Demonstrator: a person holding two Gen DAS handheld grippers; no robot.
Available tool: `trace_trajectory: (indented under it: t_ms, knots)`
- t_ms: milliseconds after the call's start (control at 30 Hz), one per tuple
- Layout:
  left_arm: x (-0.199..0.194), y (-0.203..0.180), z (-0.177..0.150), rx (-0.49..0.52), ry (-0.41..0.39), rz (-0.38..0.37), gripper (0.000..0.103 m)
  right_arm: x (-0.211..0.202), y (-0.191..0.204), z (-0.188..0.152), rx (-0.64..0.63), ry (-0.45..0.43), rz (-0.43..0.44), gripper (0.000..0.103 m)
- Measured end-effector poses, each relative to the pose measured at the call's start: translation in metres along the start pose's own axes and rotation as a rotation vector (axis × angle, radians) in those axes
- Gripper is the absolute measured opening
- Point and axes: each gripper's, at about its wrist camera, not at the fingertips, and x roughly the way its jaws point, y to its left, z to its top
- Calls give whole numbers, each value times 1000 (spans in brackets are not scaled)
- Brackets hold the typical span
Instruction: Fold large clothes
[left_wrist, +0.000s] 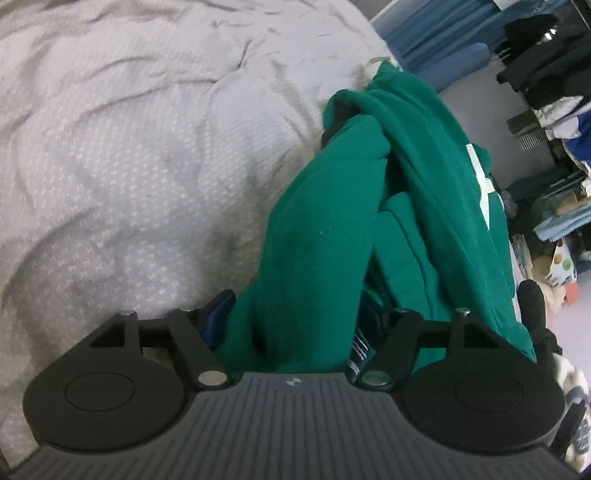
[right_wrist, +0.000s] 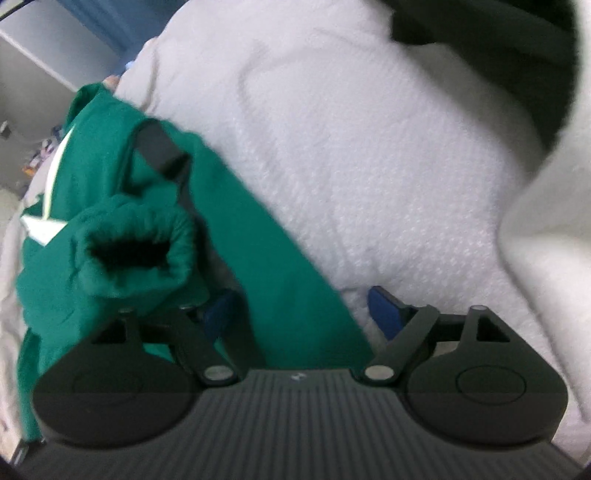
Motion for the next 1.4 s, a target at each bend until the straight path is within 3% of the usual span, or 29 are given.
trace_trajectory:
  t_ms: [200,333,433,500,533,567,633,667,767,900,1033,1267,1400]
  knots:
    - [0,3,-1,-11,4,-9,75,-6,5,-10,-28,62,124,85]
    - [-4,2,-5,-9,17,-35,75,-6,17,-23,-62,158,328,84]
    - [-6,3,-10,-11,35,-52,75,0,21,-28,-85,170,295,83]
    - [-5,2,-14,-15,58,-60,74,4,23,-30,-94,178,260,74]
    - [-6,1,-17,-12,58,-54,69,4,25,-32,-114,175,238,63]
    - [-6,0,-19,-5,51,-36,57,1,28,-35,-142,165,201,41]
    - [-9,0,-19,-12,37,-19,41,-1,30,-37,-158,157,175,12]
    - [-10,0,-19,-19,30,-25,32,-5,30,-36,-150,146,181,10]
    - [-23,5,-16,-51,-1,-86,26,-25,23,-31,-117,98,262,9]
    - [-49,11,-8,-101,-36,-176,22,-58,11,-15,-89,49,401,8]
    - [-76,13,-1,-132,-88,-254,17,-91,15,-11,-163,28,517,8]
    - [-129,19,2,-151,-151,-325,9,-132,15,-3,-198,-4,691,7]
    - [-162,21,-11,-107,-164,-345,8,-152,3,-7,-207,-24,736,7]
